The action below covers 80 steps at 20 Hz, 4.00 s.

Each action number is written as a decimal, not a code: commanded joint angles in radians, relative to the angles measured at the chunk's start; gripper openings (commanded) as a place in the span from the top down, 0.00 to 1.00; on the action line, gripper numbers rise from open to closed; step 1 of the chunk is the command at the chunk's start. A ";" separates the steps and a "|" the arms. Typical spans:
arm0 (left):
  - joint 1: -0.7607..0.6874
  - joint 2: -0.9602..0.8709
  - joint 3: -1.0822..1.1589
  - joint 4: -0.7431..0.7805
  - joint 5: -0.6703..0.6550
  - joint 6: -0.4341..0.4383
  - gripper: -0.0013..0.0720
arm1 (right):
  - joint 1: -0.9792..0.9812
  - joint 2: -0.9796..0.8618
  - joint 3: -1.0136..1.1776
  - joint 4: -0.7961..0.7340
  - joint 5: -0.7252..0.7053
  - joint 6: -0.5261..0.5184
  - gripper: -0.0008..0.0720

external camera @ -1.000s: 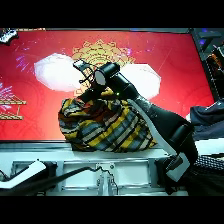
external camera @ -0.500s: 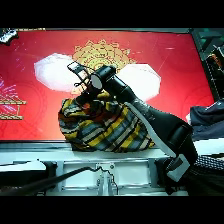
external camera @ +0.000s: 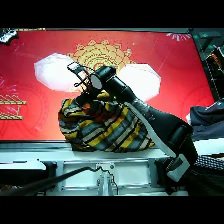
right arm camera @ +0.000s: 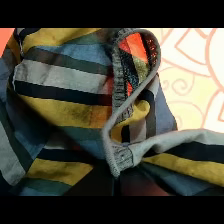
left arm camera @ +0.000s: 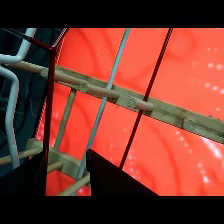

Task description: Fold the clothes and pants, and hang the long-sleeved shirts on hangers.

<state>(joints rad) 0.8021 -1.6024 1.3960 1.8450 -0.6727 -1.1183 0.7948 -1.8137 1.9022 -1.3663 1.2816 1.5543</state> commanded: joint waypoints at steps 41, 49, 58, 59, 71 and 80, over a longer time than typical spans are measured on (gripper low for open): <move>0.067 -0.061 0.006 0.010 0.129 0.005 0.67 | 0.004 -0.001 0.000 -0.001 0.037 0.053 0.90; 0.066 -0.079 0.006 0.009 0.139 0.008 0.96 | 0.004 -0.001 0.000 -0.001 0.036 0.053 0.90; 0.040 -0.008 0.006 -0.068 0.135 0.008 0.96 | 0.004 -0.001 0.000 -0.002 0.032 0.053 0.90; 0.033 0.008 0.006 -0.108 0.135 0.007 0.96 | 0.004 -0.001 0.000 -0.002 0.031 0.053 0.90; -0.093 0.376 0.005 -0.444 -0.010 0.003 0.96 | 0.004 -0.001 0.000 -0.012 -0.023 0.024 0.90; -0.294 0.751 0.005 -0.568 -0.201 -0.005 0.96 | 0.002 -0.001 0.000 -0.071 -0.048 0.023 0.90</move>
<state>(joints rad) 0.5606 -0.9482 1.4010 1.3022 -0.7841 -1.1183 0.7967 -1.8145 1.9022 -1.4242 1.2373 1.5776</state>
